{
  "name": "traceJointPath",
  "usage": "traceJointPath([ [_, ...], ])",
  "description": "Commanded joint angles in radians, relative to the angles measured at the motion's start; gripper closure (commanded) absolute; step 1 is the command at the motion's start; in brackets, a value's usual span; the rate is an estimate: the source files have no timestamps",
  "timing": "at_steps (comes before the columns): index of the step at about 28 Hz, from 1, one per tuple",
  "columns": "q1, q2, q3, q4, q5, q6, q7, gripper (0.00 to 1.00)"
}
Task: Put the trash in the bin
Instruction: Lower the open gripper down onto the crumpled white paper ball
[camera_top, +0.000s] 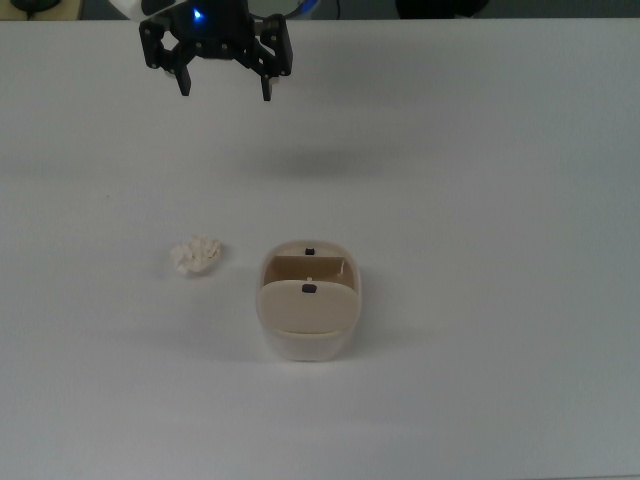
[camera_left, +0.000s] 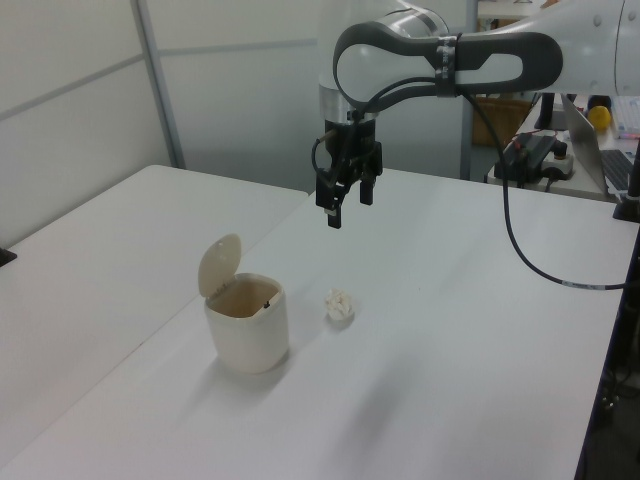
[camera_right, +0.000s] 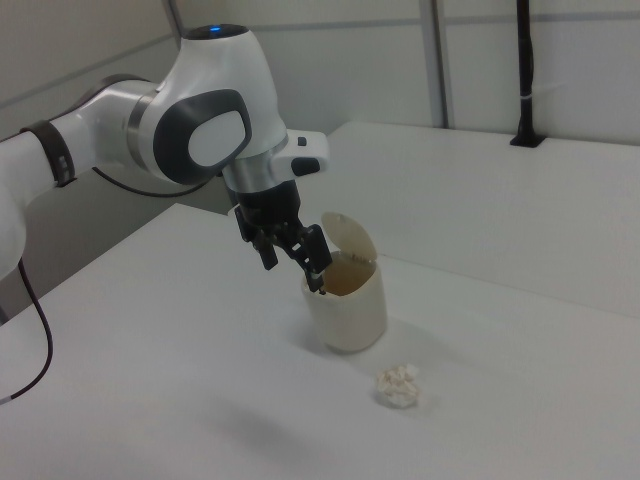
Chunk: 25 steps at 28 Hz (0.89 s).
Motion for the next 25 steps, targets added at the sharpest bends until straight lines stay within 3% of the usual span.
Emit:
traceJointPath([
  [1,0.007,0.024,0.004,-0.001,0.016,0.021,0.000,0.00],
  [5,0.001,0.037,-0.003,-0.001,0.020,0.021,-0.009,0.00],
  [10,-0.030,0.130,-0.006,-0.001,0.079,0.033,-0.012,0.00],
  [19,-0.078,0.285,-0.006,-0.008,0.082,0.230,0.022,0.00],
  [25,-0.091,0.337,-0.008,-0.015,0.070,0.299,0.036,0.00],
])
